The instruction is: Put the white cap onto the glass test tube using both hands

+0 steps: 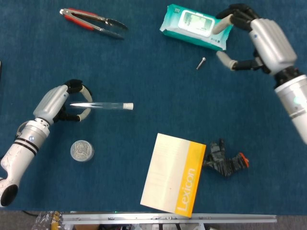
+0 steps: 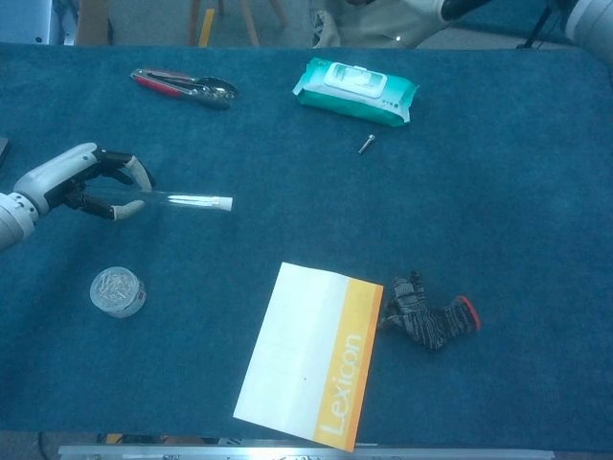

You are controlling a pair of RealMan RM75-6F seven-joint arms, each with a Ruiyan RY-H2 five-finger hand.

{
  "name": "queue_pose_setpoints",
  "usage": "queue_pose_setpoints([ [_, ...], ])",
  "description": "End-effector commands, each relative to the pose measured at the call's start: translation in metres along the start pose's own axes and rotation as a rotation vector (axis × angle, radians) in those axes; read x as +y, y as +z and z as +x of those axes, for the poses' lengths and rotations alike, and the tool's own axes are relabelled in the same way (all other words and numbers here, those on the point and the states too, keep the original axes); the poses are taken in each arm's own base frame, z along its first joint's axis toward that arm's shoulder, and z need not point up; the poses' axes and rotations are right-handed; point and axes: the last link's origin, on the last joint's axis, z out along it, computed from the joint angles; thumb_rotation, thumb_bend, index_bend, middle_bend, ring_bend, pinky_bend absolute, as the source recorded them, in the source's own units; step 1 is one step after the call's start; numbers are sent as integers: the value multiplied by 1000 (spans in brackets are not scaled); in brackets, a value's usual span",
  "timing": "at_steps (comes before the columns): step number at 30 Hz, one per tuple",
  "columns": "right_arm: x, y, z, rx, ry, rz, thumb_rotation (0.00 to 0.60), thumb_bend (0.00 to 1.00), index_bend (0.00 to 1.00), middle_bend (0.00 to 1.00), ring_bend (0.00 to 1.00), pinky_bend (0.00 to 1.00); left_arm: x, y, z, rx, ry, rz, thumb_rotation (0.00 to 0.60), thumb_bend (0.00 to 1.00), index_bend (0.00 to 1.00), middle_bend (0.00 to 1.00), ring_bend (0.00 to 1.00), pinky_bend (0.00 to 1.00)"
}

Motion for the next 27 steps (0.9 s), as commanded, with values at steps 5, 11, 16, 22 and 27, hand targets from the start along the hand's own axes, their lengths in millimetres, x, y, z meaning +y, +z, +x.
queue_pose_setpoints([
  [5,2,-10,11,17,3,0,600,263,410,276,127,266,-13,5,-12,0,114,4,600,349,554,334,123,204],
  [11,4,-13,15,24,3,-2,600,263,410,276,127,266,-18,7,-15,8,121,18,600,349,548,327,117,200],
  [16,3,-14,17,28,2,-1,600,263,410,276,127,266,-22,7,-17,6,114,35,600,349,508,299,97,186],
  [22,3,-15,18,30,6,-1,600,264,410,276,127,266,-24,6,-19,-3,123,61,600,349,423,226,21,159],
  [27,3,-16,20,39,7,0,600,264,410,276,127,266,-24,5,-22,-11,132,75,596,348,366,172,0,136],
])
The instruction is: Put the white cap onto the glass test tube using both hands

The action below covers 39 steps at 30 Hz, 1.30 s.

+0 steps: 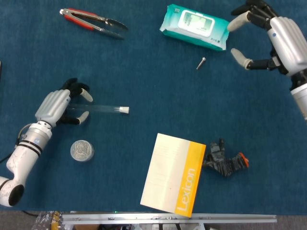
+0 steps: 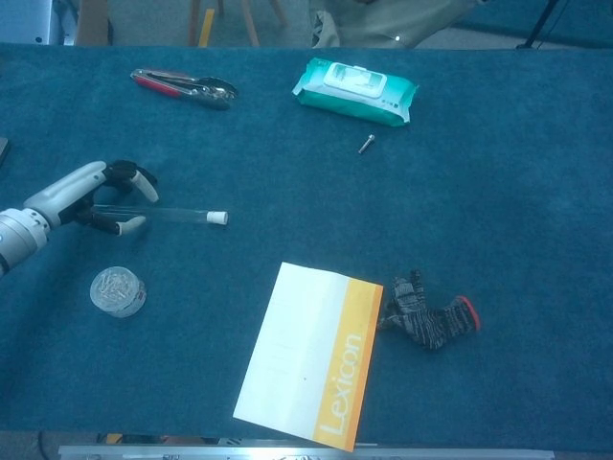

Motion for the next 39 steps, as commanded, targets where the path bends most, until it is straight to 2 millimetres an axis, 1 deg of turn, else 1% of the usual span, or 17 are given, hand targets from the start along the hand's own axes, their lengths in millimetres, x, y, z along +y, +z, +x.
queue_pose_setpoints([
  [1,0,-1,2,5,-1,2,600,264,410,276,127,266,1,0,-1,-2,2,6,592,348,358,165,0,132],
  [4,0,-1,4,11,-1,3,600,264,410,276,127,266,3,0,-1,4,15,0,560,349,308,132,0,116],
  [8,2,-4,7,20,-6,-4,600,264,410,276,127,266,7,-4,8,40,38,-26,522,348,204,106,0,114],
  [13,17,-14,12,30,-34,-46,600,264,410,276,127,266,18,-17,32,107,111,-77,492,347,183,98,0,114],
  [17,34,-26,17,40,-60,-91,600,264,410,276,127,266,27,-32,56,178,188,-103,447,346,181,98,0,114],
  [20,50,-42,21,51,-112,-129,600,263,410,276,127,266,30,-46,73,227,230,-96,435,346,181,98,0,114],
  [22,61,-53,25,68,-148,-158,600,264,410,276,127,266,31,-57,84,264,252,-82,459,346,181,99,0,114],
  [23,67,-60,27,82,-159,-176,600,265,410,276,127,266,30,-64,90,286,264,-72,480,345,182,101,0,113],
  [24,71,-63,28,89,-164,-184,600,265,410,276,127,266,29,-68,92,299,270,-66,491,345,182,105,0,114],
  [27,87,-85,35,139,-214,-225,600,266,410,276,127,266,22,-88,106,367,323,-33,502,345,183,118,0,114],
  [33,115,-129,41,219,-293,-305,600,267,410,276,127,266,6,-127,124,464,434,40,518,346,183,123,0,114],
  [39,134,-170,45,282,-366,-378,600,268,410,276,127,266,-8,-163,133,536,479,143,525,346,183,124,0,114],
])
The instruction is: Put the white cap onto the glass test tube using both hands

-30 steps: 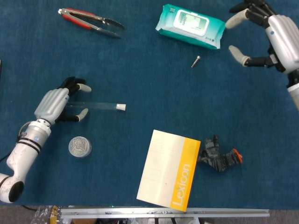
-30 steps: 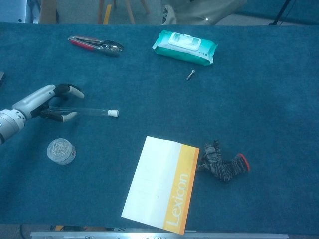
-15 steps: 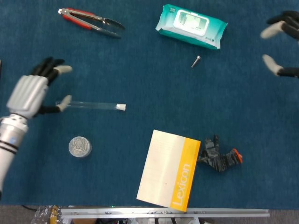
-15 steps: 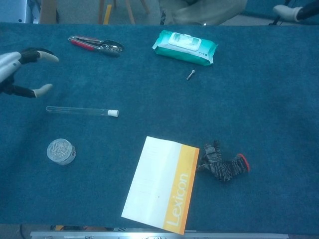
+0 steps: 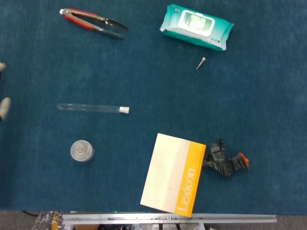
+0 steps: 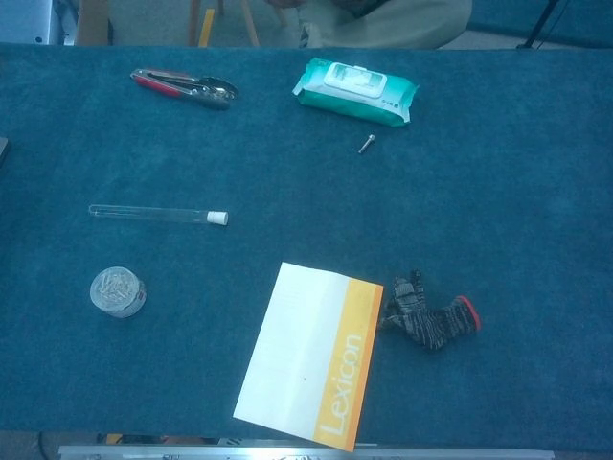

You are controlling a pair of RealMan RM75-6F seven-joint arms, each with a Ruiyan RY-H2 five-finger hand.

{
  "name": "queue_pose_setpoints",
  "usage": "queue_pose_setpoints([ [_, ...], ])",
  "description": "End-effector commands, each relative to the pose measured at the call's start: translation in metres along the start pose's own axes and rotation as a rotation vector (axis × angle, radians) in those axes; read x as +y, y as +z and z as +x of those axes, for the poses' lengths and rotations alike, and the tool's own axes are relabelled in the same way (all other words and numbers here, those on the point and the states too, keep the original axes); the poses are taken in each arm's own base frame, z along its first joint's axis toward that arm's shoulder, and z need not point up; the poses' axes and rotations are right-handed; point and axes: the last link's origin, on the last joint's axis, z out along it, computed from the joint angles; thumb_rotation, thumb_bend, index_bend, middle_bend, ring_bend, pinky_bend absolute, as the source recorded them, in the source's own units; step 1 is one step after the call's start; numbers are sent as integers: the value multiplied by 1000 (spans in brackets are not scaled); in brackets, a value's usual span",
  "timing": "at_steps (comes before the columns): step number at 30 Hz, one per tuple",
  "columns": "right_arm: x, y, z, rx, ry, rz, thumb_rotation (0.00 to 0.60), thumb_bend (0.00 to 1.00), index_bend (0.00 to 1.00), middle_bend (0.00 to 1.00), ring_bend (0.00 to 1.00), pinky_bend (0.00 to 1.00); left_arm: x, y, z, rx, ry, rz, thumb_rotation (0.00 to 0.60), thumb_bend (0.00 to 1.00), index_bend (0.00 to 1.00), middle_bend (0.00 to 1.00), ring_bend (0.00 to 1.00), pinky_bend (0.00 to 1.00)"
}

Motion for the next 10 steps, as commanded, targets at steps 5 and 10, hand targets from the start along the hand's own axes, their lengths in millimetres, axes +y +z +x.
queue_pose_setpoints([
  [5,31,-31,1,58,-82,-70,600,268,410,276,127,266,-23,-29,17,78,95,124,523,346,183,124,0,114],
  [10,36,-35,-1,61,-60,-94,600,268,410,276,127,266,-28,-36,22,96,105,157,525,346,183,124,0,114],
])
